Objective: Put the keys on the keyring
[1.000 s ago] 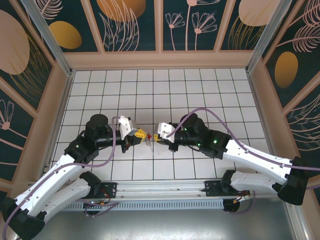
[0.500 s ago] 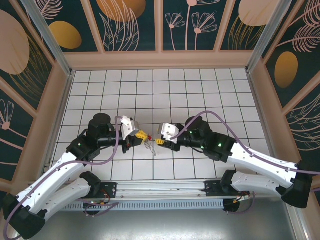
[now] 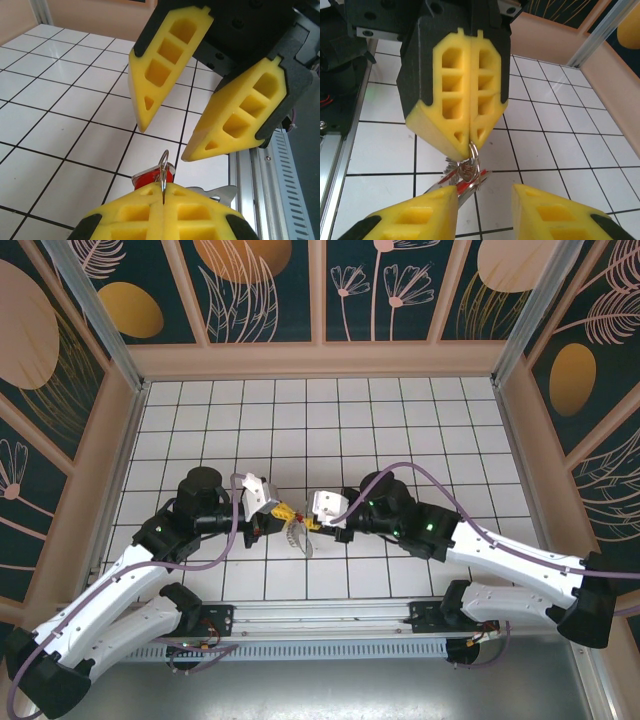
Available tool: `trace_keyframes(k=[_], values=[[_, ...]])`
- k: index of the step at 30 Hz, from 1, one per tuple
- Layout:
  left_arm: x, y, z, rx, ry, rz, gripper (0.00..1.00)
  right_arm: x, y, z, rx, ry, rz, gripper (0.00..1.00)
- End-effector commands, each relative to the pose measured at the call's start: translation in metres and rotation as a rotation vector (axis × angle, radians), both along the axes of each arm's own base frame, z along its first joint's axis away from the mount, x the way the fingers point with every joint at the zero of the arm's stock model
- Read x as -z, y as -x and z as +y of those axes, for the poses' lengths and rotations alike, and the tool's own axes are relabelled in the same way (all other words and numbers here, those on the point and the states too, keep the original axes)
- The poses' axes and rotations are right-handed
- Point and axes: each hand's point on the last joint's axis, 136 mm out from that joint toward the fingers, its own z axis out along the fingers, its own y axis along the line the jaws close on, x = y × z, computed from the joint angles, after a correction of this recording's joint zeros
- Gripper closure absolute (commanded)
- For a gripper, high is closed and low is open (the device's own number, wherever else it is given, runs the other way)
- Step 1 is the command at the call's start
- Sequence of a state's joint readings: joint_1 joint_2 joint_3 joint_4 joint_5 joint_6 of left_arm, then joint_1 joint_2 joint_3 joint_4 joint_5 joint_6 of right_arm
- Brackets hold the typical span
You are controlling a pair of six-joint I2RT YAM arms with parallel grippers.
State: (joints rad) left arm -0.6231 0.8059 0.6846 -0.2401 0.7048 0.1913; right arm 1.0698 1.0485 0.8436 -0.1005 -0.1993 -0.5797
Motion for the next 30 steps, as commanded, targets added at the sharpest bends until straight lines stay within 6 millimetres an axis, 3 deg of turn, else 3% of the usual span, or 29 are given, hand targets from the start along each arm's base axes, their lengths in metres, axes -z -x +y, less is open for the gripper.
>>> trace_keyframes(k=[1, 10, 17, 30], values=[[-0.019, 0.005, -0.003, 0.04, 0.036, -0.047, 1.0, -0.023, 0.001, 0.009, -0.025, -0.053, -0.049, 0.7], [-0.019, 0.005, -0.003, 0.04, 0.036, -0.042, 1.0, -0.013, 0.001, 0.015, -0.047, -0.018, -0.031, 0.81], [-0.019, 0.003, -0.004, 0.035, 0.041, -0.044, 1.0, -0.011, 0.001, 0.014, -0.042, -0.013, -0.034, 1.0], [-0.029, 0.003, -0.004, 0.027, 0.076, -0.06, 1.0, 0.008, -0.006, 0.002, 0.043, 0.024, -0.049, 1.0]])
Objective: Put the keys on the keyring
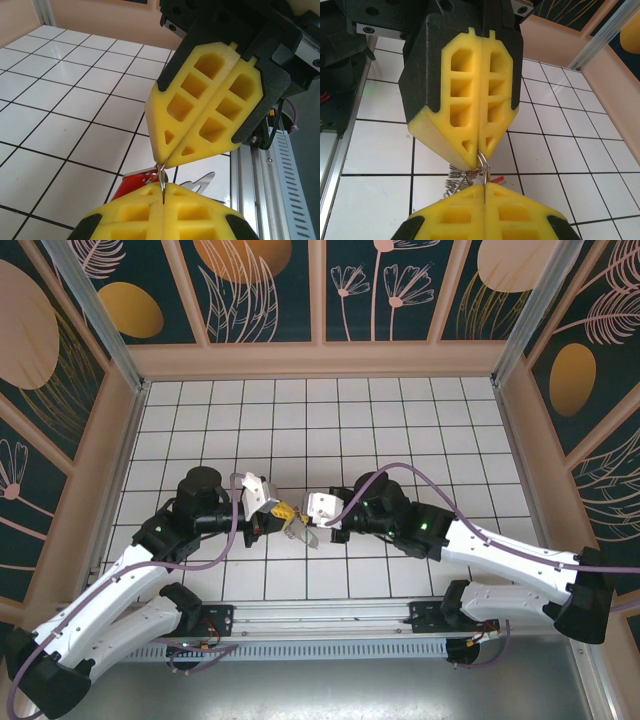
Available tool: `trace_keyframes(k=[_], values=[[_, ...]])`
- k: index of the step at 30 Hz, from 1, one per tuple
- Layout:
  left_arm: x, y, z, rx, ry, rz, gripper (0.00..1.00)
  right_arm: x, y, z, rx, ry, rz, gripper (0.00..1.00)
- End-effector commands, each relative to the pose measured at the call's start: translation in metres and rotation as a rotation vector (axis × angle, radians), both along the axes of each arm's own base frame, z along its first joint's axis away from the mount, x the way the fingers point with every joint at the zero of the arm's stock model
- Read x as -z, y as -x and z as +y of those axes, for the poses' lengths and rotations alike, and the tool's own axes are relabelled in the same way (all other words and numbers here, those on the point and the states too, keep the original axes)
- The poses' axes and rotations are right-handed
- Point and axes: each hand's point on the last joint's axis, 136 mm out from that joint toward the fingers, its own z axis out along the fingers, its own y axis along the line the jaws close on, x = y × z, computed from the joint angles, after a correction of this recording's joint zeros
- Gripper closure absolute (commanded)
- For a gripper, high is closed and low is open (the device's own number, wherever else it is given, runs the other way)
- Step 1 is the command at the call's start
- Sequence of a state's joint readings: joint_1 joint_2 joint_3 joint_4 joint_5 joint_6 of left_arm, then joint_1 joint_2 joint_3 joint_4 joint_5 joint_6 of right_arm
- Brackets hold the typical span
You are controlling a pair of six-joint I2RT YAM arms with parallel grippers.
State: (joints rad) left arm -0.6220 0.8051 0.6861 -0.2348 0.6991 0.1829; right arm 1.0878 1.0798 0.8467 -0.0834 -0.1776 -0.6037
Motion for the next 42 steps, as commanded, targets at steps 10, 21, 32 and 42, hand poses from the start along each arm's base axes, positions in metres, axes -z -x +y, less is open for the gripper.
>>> trace_keyframes(k=[10, 21, 32, 42], values=[[-0.022, 0.003, -0.004, 0.027, 0.051, -0.047, 1.0, 0.01, -0.017, -0.012, 0.135, 0.043, -0.062, 1.0], [-0.026, -0.003, -0.004, 0.003, 0.064, -0.065, 1.0, 0.029, -0.013, -0.006, 0.112, 0.086, -0.047, 1.0], [-0.036, 0.0, -0.004, 0.007, 0.115, -0.063, 1.0, 0.026, -0.005, 0.001, 0.072, 0.05, -0.063, 1.0], [-0.037, -0.005, -0.004, -0.03, 0.151, -0.049, 1.0, 0.029, -0.007, 0.008, 0.086, 0.049, -0.076, 1.0]])
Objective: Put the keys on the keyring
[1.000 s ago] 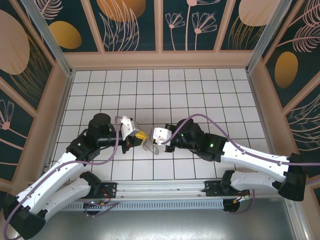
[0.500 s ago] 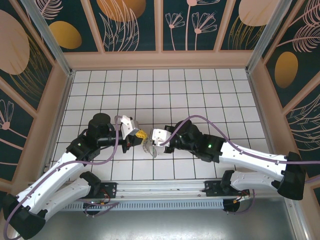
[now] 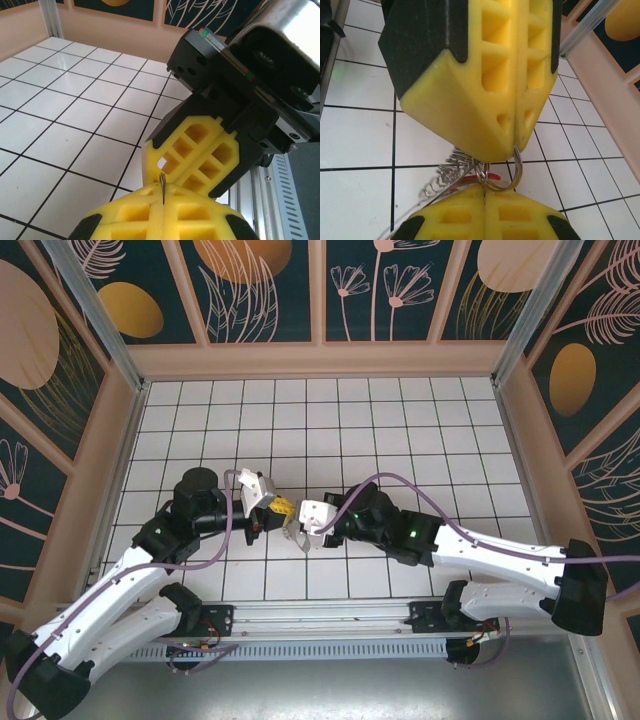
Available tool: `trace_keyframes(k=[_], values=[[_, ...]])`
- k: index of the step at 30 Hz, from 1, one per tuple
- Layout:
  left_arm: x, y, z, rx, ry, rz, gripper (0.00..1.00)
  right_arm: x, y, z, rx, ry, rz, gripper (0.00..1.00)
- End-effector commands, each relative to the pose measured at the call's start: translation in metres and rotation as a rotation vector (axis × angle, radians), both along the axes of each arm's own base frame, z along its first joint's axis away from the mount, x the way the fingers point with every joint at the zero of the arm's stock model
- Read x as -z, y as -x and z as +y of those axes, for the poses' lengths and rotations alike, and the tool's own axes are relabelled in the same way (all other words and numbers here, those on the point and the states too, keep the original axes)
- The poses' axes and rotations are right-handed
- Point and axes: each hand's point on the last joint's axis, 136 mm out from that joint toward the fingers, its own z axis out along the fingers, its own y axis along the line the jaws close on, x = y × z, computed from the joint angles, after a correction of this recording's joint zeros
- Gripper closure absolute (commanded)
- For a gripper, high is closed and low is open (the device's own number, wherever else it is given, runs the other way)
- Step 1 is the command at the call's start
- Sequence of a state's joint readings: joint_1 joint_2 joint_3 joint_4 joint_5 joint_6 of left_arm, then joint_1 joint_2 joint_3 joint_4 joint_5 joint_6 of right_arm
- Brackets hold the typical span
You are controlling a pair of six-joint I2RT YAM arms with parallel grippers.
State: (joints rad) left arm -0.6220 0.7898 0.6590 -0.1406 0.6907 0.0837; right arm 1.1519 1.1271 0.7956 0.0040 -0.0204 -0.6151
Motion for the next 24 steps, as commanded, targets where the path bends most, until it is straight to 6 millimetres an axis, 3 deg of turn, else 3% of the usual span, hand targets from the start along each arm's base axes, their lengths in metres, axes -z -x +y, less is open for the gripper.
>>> trace_keyframes(k=[1, 2, 7, 9, 15, 24], values=[[-0.027, -0.001, -0.002, -0.002, 0.084, -0.076, 1.0, 0.003, -0.001, -0.001, 0.014, -0.005, -0.016, 1.0], [-0.028, -0.001, -0.002, -0.001, 0.085, -0.076, 1.0, -0.002, 0.001, -0.002, 0.013, -0.022, -0.018, 0.99], [-0.028, 0.001, -0.001, 0.0, 0.091, -0.078, 1.0, -0.032, 0.006, -0.017, 0.016, -0.144, -0.004, 0.75], [-0.029, 0.003, -0.002, 0.011, 0.093, -0.081, 1.0, -0.044, 0.007, -0.025, 0.017, -0.194, 0.01, 0.71], [-0.038, 0.01, -0.005, 0.066, 0.117, -0.101, 1.0, -0.069, 0.014, -0.037, -0.038, -0.298, 0.035, 0.73], [-0.043, 0.011, -0.006, 0.082, 0.109, -0.123, 1.0, -0.079, 0.02, -0.027, -0.152, -0.326, 0.113, 0.73]])
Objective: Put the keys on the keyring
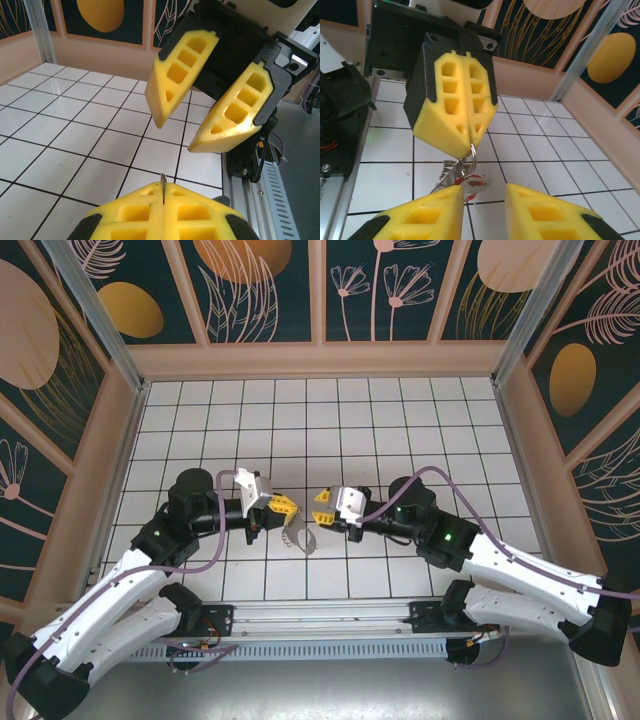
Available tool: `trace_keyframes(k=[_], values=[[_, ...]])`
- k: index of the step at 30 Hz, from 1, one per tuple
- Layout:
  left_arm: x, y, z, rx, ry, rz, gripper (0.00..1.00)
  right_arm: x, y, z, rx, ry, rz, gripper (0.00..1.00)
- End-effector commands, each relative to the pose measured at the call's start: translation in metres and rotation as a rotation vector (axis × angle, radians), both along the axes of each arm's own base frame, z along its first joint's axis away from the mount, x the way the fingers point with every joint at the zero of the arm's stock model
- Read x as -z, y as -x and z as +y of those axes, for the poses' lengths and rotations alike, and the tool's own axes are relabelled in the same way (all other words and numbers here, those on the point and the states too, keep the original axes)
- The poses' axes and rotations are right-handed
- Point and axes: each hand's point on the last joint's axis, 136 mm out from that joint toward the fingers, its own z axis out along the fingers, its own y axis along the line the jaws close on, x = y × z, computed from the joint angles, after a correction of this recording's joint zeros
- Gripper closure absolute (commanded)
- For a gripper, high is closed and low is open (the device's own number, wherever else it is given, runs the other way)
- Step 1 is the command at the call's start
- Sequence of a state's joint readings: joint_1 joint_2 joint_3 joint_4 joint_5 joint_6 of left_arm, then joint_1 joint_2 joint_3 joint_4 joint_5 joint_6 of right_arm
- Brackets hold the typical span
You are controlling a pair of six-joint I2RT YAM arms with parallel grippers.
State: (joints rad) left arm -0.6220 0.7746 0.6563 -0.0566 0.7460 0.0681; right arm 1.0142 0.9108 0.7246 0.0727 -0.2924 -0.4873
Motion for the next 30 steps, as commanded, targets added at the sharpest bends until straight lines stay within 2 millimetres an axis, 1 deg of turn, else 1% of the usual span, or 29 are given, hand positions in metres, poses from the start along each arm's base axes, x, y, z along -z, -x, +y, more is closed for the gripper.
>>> trace_keyframes(k=[1, 6, 11, 18, 27, 29, 30], values=[[-0.023, 0.005, -0.002, 0.032, 0.041, -0.07, 1.0, -0.019, 0.005, 0.007, -0.064, -0.06, 0.023, 0.73], [-0.019, 0.004, -0.002, 0.034, 0.033, -0.062, 1.0, -0.016, 0.005, 0.014, -0.099, -0.052, 0.055, 0.73], [-0.016, 0.004, -0.003, 0.034, 0.028, -0.057, 1.0, -0.015, 0.001, 0.019, -0.107, -0.064, 0.084, 0.73], [-0.014, 0.003, -0.003, 0.035, 0.027, -0.056, 1.0, -0.011, -0.002, 0.023, -0.121, -0.075, 0.109, 0.79], [-0.014, 0.003, -0.004, 0.038, 0.028, -0.052, 1.0, -0.005, -0.005, 0.029, -0.131, -0.068, 0.131, 0.81], [-0.014, 0.003, -0.004, 0.037, 0.027, -0.052, 1.0, -0.004, -0.006, 0.029, -0.134, -0.068, 0.129, 0.84], [-0.013, 0.003, -0.004, 0.038, 0.026, -0.05, 1.0, -0.005, -0.006, 0.029, -0.135, -0.068, 0.13, 0.88]])
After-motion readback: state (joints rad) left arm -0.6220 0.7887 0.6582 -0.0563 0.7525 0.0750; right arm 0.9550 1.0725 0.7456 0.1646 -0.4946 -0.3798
